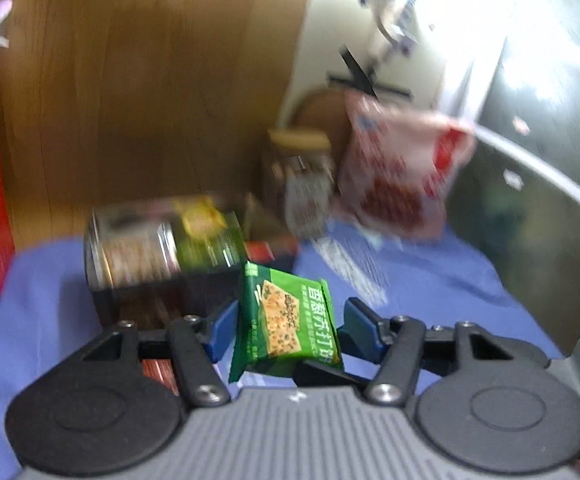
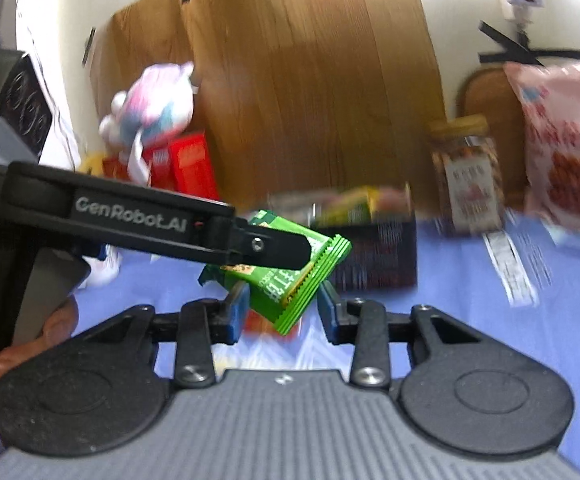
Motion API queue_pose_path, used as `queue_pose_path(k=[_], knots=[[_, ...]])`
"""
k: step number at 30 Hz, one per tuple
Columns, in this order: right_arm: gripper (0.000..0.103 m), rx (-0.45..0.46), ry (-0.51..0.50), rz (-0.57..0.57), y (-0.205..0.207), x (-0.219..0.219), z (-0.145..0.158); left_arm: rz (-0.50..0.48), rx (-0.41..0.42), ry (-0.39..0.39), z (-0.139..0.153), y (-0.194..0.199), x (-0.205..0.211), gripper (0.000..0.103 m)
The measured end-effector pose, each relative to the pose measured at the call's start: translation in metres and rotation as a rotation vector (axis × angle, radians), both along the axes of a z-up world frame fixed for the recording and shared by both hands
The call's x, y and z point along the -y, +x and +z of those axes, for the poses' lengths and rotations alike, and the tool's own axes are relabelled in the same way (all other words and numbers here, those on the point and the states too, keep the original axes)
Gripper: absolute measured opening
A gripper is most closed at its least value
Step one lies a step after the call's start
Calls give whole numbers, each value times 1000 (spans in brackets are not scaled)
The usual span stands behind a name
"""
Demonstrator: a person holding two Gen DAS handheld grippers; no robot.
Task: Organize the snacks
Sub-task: 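Carry the green cracker pack with the left gripper into the tin box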
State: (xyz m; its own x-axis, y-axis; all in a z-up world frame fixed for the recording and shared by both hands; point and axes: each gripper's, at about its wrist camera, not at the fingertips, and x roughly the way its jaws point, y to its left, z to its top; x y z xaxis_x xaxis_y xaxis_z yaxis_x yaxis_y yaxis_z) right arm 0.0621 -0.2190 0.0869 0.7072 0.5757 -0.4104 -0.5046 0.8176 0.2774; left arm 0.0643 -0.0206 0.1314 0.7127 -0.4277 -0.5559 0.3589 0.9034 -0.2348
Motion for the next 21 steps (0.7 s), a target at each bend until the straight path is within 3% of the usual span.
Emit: queue_pose_path(k=[4,8,11,13,16,18,21], knots=[[40,5,-15,11,61,-11,5,48,-10,-38,8,59,-6,58],[44,7,-63,-10,99,-12,-9,56,-34,3,-8,111,10,59],[48,38,-179,-110,112,-10,-20,21,-65,4,-24,132,25,66],[47,58,-198,-164,104,-2,-20,21,-49,11,-28,132,30,66],[47,58,-138,-203,82,16,-14,53,-1,-14,-20,117,21,66],[47,35,-103,-223,64,23,-13,66,8,-58,-14,101,6,68],[47,-28,-21,-197,39,31,-18,93,28,-49,-8,76,-13,70]])
